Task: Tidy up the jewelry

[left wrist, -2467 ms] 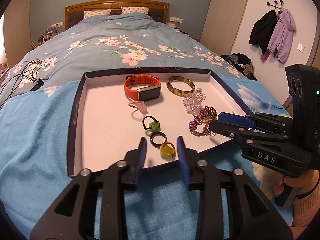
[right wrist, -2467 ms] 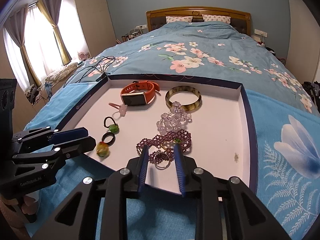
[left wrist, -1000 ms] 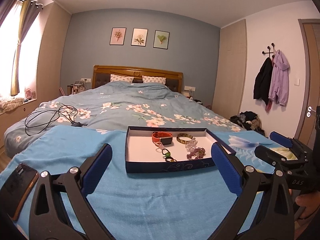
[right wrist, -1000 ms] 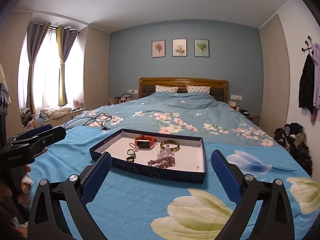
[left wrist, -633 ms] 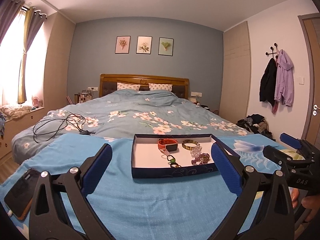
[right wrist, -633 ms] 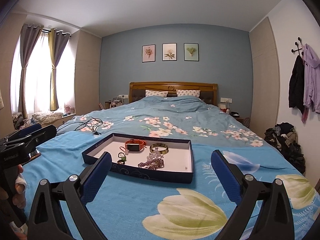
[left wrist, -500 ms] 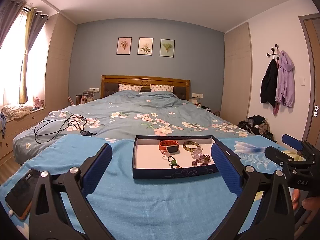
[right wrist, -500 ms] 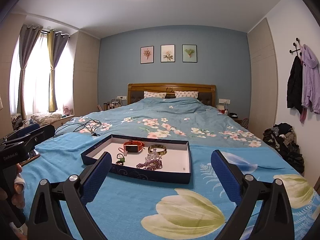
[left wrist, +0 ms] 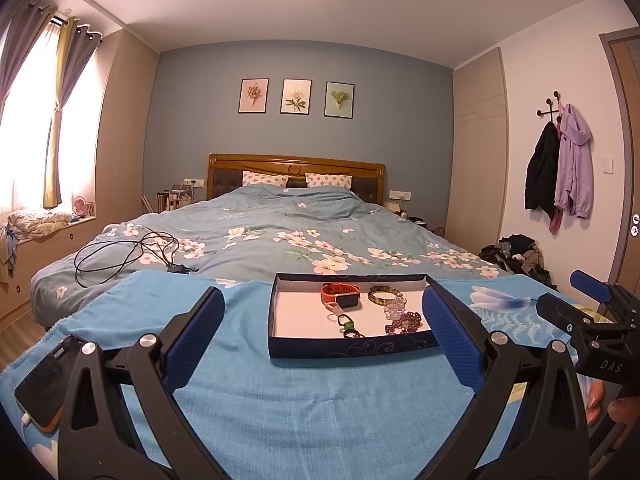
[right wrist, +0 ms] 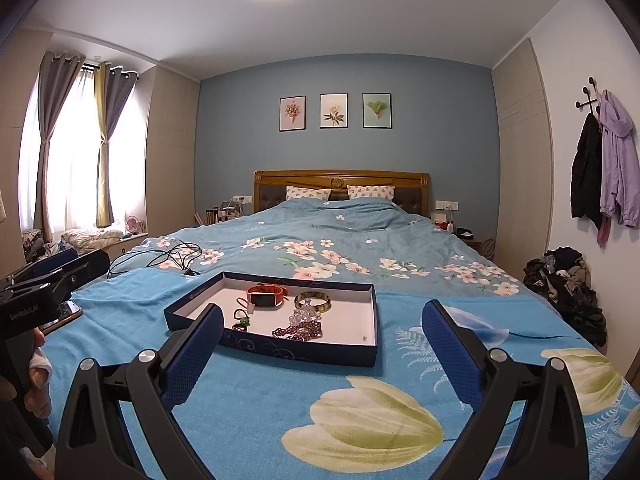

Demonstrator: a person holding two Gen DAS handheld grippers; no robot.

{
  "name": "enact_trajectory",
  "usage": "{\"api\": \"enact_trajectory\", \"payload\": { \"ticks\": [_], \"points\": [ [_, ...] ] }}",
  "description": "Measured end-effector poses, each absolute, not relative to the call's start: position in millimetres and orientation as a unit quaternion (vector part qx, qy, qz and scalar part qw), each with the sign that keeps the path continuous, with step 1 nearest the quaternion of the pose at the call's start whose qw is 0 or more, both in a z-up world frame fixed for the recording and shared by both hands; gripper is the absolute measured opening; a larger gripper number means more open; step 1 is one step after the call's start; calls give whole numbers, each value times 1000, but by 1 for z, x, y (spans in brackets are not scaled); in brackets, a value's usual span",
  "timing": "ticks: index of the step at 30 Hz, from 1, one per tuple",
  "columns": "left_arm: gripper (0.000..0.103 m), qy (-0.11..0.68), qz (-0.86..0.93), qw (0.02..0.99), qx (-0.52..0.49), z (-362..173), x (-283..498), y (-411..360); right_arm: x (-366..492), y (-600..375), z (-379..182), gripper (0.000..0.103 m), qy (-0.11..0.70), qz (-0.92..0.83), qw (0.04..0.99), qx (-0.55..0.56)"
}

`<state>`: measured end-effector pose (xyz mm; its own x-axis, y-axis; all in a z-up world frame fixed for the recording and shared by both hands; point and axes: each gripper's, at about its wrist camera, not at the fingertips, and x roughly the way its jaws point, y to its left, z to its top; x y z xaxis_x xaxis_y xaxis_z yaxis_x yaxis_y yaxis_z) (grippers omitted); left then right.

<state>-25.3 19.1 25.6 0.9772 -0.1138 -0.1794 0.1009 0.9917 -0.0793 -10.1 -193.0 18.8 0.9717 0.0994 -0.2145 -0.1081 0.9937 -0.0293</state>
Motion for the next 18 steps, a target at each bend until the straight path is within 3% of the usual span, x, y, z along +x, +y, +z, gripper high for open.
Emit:
{"api": "enact_trajectory", "payload": {
  "ticks": [18],
  "points": [
    [97, 91, -51, 994, -43, 23, -26, 21, -11, -191, 20, 96, 106, 47, 993, -21]
  ]
}}
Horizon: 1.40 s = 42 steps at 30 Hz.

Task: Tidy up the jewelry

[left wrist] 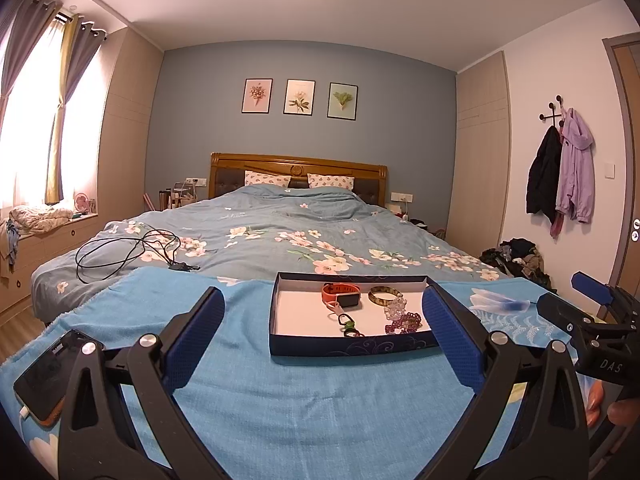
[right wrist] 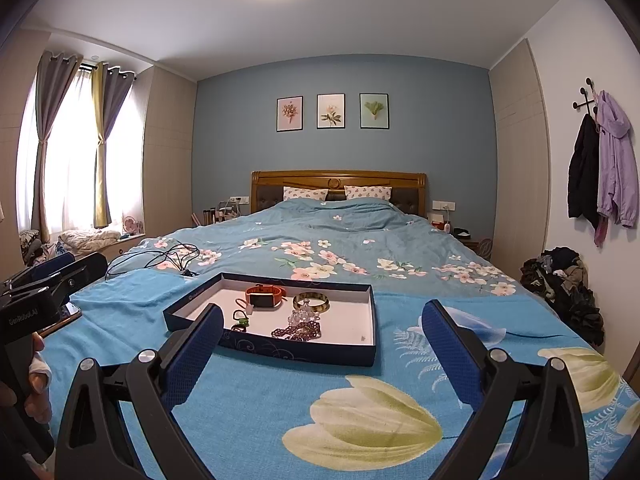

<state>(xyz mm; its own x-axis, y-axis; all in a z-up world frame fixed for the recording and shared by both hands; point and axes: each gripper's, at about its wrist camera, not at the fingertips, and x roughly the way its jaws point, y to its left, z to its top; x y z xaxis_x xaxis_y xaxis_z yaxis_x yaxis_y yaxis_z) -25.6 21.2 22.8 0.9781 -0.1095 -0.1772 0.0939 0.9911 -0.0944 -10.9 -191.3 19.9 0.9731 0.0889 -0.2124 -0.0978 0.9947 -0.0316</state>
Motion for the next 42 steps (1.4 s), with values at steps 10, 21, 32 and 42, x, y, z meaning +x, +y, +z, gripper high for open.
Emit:
{"api": "enact_trajectory", "payload": {
  "ticks": [10, 21, 32, 42],
  "points": [
    [97, 94, -52, 993, -45, 21, -25, 22, -13, -191, 24, 96, 106, 45, 993, -23],
    [97, 97, -50, 993, -47, 20, -26, 23, -13, -191, 24, 96, 109, 44, 993, -24],
    [97, 105, -48, 992, -44, 17, -25, 22, -12, -191, 25, 96, 111, 45, 993, -24],
    [97, 105, -48, 992, -43, 18, -27, 20, -10, -191, 24, 96, 110, 46, 993, -24]
  ]
}}
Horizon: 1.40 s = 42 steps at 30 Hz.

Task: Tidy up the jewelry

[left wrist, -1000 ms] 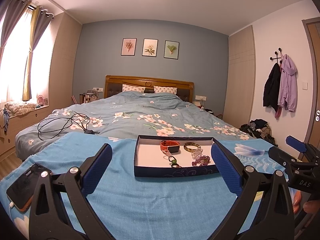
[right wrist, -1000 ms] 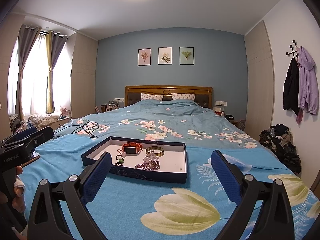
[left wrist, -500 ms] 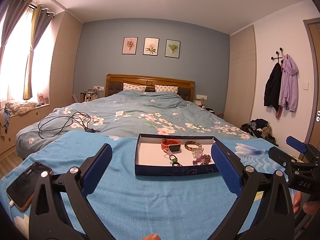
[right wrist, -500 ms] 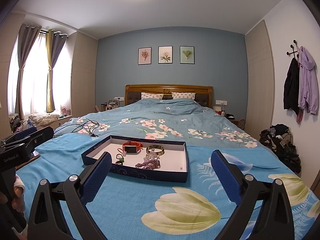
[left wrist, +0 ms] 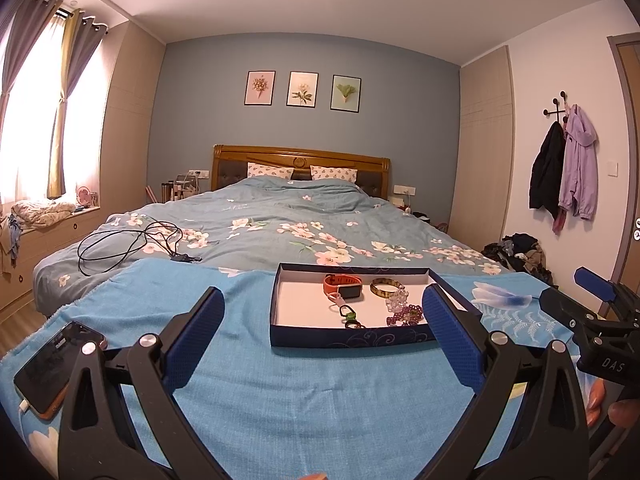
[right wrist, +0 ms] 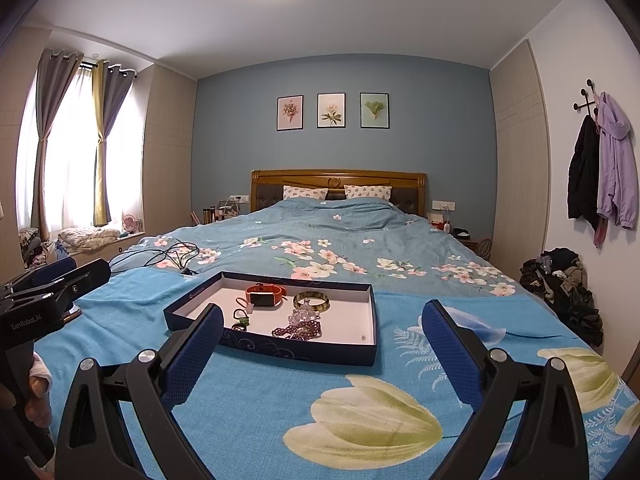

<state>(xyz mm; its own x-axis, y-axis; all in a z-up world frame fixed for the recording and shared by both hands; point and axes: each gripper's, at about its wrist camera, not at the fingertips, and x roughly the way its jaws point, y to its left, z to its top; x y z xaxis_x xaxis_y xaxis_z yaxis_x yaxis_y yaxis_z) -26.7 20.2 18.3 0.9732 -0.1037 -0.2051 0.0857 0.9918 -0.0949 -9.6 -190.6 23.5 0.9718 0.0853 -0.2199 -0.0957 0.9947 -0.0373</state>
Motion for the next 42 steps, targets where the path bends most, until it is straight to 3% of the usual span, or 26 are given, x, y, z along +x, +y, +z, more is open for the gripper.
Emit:
{"api": "enact_trajectory", "payload": {
  "ticks": [42],
  "points": [
    [97, 108, -50, 992, -41, 17, -25, 19, -8, -189, 22, 96, 109, 47, 993, -23]
  ]
}}
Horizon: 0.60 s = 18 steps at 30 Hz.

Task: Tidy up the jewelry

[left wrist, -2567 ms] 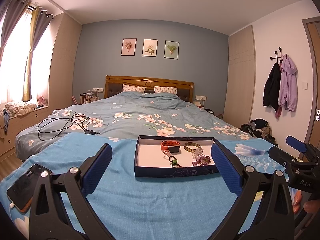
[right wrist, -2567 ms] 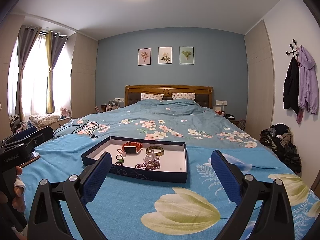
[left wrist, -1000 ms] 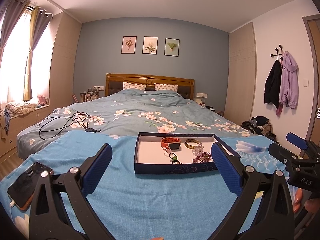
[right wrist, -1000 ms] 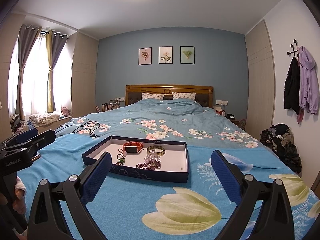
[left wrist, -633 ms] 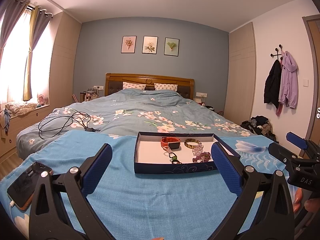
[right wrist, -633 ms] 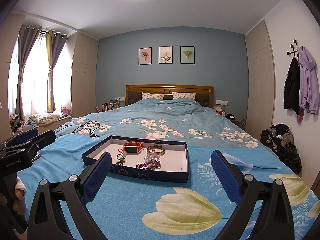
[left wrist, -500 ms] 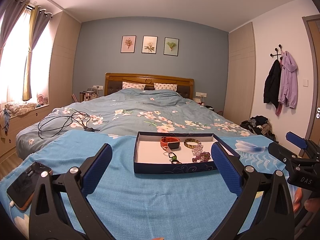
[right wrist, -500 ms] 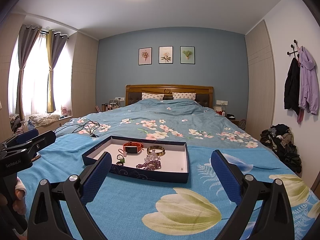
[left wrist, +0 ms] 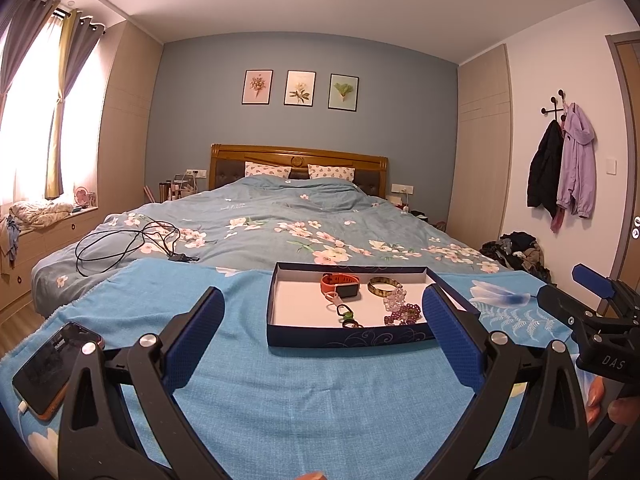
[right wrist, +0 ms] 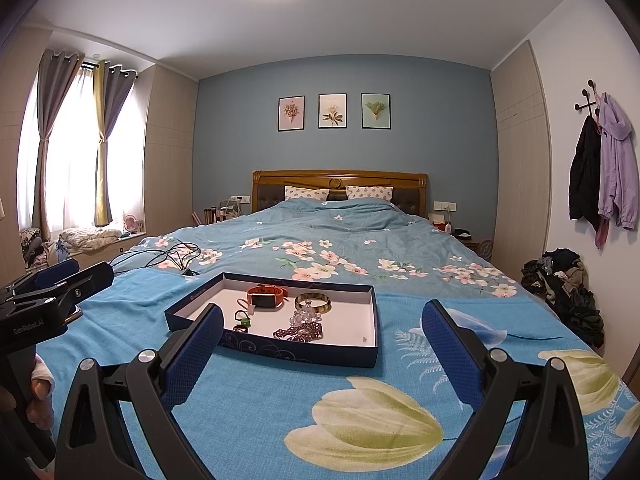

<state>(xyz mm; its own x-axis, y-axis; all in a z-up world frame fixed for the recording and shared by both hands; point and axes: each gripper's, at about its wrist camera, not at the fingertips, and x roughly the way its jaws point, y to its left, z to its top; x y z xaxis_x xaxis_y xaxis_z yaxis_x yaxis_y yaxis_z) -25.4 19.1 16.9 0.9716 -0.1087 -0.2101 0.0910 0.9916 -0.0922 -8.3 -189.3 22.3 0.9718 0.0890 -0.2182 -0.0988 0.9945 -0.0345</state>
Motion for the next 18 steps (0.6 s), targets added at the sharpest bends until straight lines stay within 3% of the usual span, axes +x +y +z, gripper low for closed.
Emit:
{"api": "enact_trajectory", "payload": {
  "ticks": [18],
  "points": [
    [97, 107, -51, 992, -35, 17, -27, 15, -6, -184, 21, 96, 112, 52, 992, -22]
  ]
}}
